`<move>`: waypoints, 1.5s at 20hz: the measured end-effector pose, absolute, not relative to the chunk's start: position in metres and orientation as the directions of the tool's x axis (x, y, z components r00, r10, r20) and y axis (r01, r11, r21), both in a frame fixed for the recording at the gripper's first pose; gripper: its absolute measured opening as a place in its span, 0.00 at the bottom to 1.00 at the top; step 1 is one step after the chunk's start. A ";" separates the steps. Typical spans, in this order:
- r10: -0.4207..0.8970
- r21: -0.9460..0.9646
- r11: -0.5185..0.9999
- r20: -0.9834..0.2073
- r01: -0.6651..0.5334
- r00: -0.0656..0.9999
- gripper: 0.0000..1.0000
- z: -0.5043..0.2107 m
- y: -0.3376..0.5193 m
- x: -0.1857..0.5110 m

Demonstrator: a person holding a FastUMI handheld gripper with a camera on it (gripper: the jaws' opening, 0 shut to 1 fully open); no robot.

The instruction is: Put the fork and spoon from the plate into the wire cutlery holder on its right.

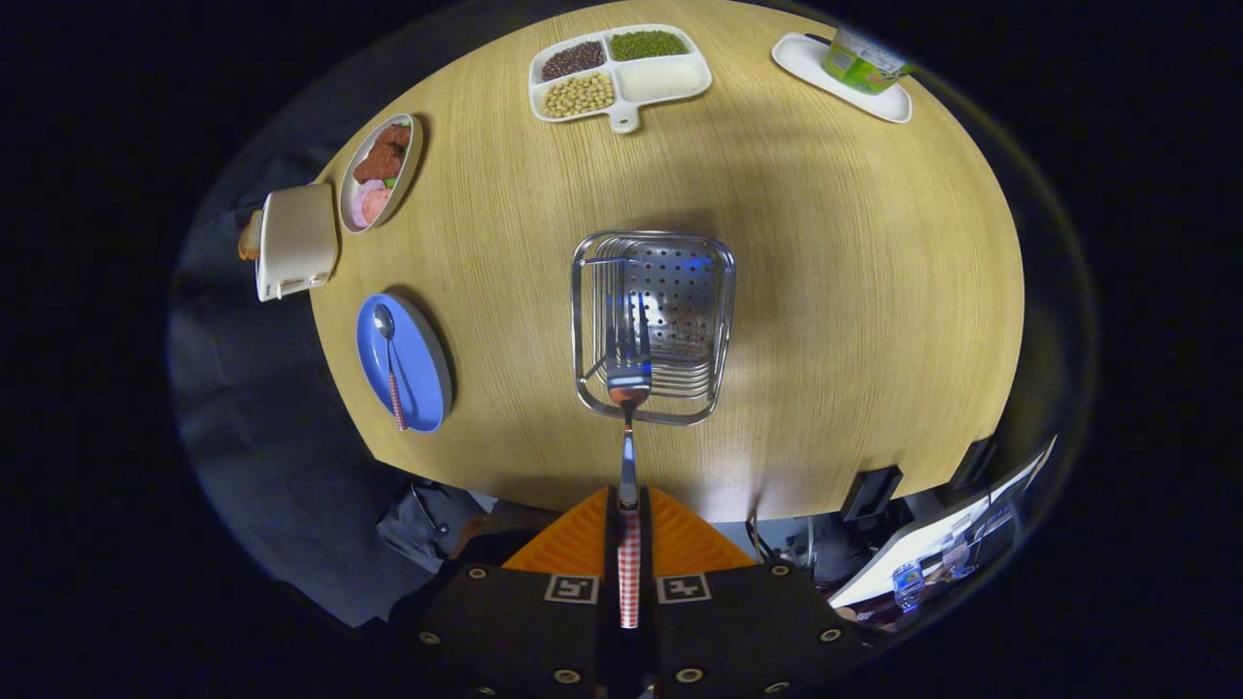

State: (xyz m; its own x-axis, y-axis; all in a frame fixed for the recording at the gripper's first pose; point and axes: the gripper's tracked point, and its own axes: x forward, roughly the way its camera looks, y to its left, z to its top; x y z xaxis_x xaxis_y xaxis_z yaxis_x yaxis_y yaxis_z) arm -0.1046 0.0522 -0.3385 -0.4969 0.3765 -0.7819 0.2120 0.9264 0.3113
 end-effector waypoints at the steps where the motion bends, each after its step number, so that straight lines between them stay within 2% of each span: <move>1: 0.375 0.309 0.927 -0.763 0.213 -0.526 0.07 -0.341 0.050 -0.102; 8: 0.321 0.315 0.939 -0.668 0.134 -0.671 0.07 -0.351 0.051 -0.085; 17: 0.344 0.309 0.935 -0.658 0.176 -0.670 0.12 -0.356 0.057 -0.062; 19: 0.367 0.313 0.927 -0.659 0.204 -0.656 0.23 -0.352 0.059 -0.059; 20: 0.369 0.316 0.927 -0.667 0.203 -0.647 0.37 -0.351 0.060 -0.059; 22: 0.372 0.317 0.927 -0.694 0.202 -0.617 0.46 -0.347 0.059 -0.055; 27: 0.383 0.340 0.923 -0.797 0.178 -0.467 0.59 -0.327 0.071 -0.038; 30: 0.415 0.379 0.910 -0.832 0.168 -0.368 0.71 -0.306 0.097 -0.036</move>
State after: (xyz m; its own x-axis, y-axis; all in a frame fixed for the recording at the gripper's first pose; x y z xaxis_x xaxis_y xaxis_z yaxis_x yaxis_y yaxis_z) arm -0.0356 0.0970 -0.3055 -0.3682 0.4147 -0.8321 0.1684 0.9099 0.3790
